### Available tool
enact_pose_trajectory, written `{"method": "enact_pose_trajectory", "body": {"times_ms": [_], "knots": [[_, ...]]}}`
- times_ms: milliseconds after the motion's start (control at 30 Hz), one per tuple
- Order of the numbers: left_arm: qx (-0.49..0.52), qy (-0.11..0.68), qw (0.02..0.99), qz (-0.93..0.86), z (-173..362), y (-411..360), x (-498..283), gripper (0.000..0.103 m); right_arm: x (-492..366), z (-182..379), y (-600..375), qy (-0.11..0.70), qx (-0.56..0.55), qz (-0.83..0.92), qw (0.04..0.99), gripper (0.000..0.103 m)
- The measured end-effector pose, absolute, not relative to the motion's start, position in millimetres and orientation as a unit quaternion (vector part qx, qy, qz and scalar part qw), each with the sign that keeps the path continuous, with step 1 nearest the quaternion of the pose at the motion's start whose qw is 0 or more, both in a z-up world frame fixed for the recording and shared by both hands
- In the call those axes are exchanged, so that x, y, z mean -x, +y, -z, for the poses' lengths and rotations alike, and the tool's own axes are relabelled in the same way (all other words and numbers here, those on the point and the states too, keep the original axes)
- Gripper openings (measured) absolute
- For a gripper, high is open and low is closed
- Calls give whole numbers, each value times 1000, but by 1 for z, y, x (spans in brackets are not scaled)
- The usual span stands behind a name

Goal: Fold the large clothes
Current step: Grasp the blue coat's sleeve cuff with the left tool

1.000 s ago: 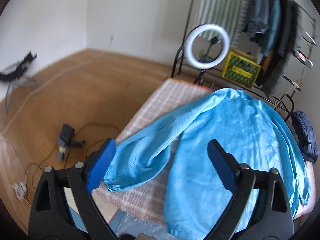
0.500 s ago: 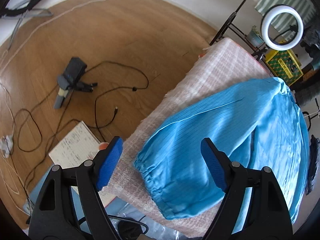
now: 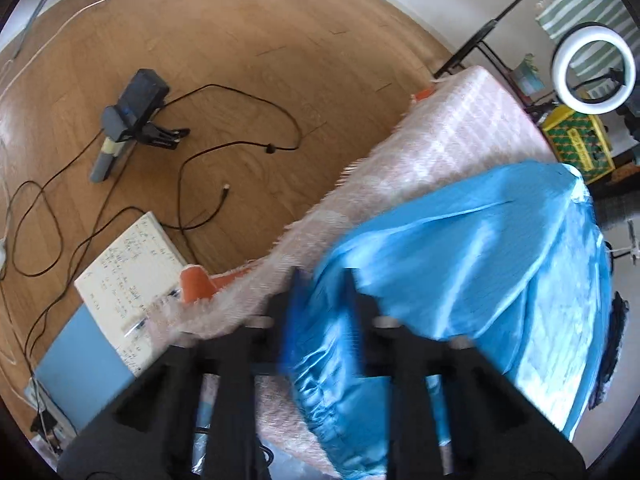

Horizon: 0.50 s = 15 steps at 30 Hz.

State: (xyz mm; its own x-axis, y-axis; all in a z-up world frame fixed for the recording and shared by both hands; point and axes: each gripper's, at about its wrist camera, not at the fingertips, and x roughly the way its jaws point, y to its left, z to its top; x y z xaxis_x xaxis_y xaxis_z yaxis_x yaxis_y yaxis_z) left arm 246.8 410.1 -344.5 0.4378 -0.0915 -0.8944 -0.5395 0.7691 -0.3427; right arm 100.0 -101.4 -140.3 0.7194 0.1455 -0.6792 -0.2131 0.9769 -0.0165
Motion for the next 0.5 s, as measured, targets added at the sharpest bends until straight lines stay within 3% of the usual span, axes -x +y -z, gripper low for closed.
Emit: {"method": "enact_pose_trajectory", "body": {"times_ms": [333, 500], "knots": [[234, 434, 862, -116, 273, 377, -238, 1, -98, 150, -93, 372, 48, -108, 921, 63], [195, 396, 896, -59, 226, 332, -230, 0, -102, 162, -95, 395, 27, -126, 910, 33]]}}
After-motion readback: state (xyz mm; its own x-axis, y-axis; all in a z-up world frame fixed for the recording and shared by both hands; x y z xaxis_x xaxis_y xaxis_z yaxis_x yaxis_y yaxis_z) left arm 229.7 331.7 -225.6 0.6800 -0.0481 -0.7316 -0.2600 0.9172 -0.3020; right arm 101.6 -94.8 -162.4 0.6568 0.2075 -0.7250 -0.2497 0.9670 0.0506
